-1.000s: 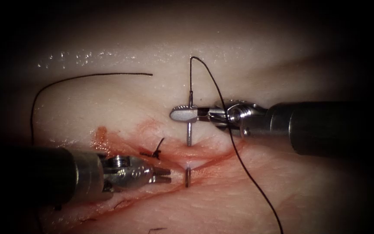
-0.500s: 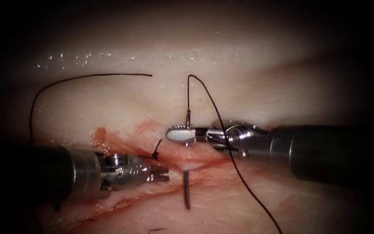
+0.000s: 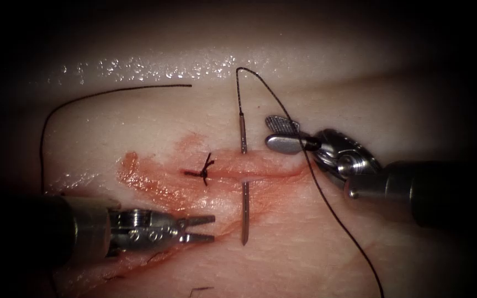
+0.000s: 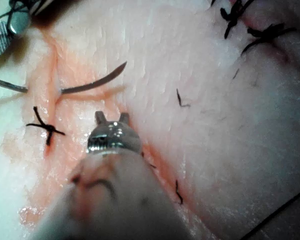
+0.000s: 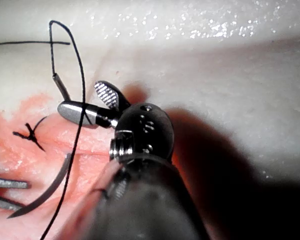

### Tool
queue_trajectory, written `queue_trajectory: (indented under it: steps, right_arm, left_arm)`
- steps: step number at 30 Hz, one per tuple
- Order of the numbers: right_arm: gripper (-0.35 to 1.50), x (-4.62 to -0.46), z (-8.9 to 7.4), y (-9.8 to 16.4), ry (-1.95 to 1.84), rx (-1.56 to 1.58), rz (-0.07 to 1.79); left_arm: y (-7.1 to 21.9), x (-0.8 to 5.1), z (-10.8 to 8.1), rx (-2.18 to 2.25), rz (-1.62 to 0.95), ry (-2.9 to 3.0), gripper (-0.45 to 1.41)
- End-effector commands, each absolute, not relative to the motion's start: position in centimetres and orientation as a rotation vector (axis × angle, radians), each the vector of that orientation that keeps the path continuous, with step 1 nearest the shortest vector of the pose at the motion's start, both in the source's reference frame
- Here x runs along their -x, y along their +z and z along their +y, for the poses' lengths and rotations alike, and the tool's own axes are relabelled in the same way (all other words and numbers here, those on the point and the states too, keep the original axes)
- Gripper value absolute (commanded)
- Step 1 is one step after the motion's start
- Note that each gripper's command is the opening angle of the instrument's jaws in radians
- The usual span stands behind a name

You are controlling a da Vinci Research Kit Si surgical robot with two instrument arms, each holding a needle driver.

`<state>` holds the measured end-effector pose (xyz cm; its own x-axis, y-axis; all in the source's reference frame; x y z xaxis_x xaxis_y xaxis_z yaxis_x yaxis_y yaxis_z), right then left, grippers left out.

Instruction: Wound Closure

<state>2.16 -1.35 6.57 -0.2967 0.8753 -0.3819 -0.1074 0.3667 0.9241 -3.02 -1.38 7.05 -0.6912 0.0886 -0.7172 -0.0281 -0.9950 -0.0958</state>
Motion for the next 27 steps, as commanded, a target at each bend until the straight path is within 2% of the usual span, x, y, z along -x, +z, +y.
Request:
queue_trajectory:
  steps: [1, 3, 4, 6, 8, 11, 17, 27]
  right_arm:
    - [1.40, -1.93, -1.37, 6.67, 1.167, -0.694, 1.597]
    - [1.42, -1.81, -1.37, 6.68, 1.173, -0.682, 1.606]
    - [1.42, -1.81, -1.37, 6.68, 1.173, -0.682, 1.606]
    - [1.47, -1.69, -1.41, 6.67, 1.195, -0.650, 1.621]
    - [1.47, -1.68, -1.42, 6.67, 1.197, -0.644, 1.627]
    - [1.33, -1.66, -1.48, 6.66, 1.079, -0.604, 1.666]
    - [1.30, -1.71, -1.55, 6.70, 0.900, -0.426, 1.683]
    - [1.25, -1.66, -1.55, 6.66, 0.801, -0.381, 1.685]
  left_arm:
    - [7.14, 3.12, -1.37, 1.273, -0.090, 2.839, 0.51]
    - [7.16, 3.16, -1.35, 1.319, -0.064, 2.843, 0.72]
    - [7.16, 3.16, -1.35, 1.319, -0.064, 2.843, 0.72]
    - [7.19, 3.20, -1.32, 1.388, -0.021, 2.840, 0.84]
    - [7.20, 3.20, -1.31, 1.407, -0.007, 2.837, 0.84]
    - [7.22, 3.22, -1.29, 1.473, 0.047, 2.841, 0.84]
    - [7.26, 3.25, -1.26, 1.540, 0.097, 2.839, 0.79]
    - [7.40, 3.38, -1.28, 1.609, 0.173, 2.903, 0.79]
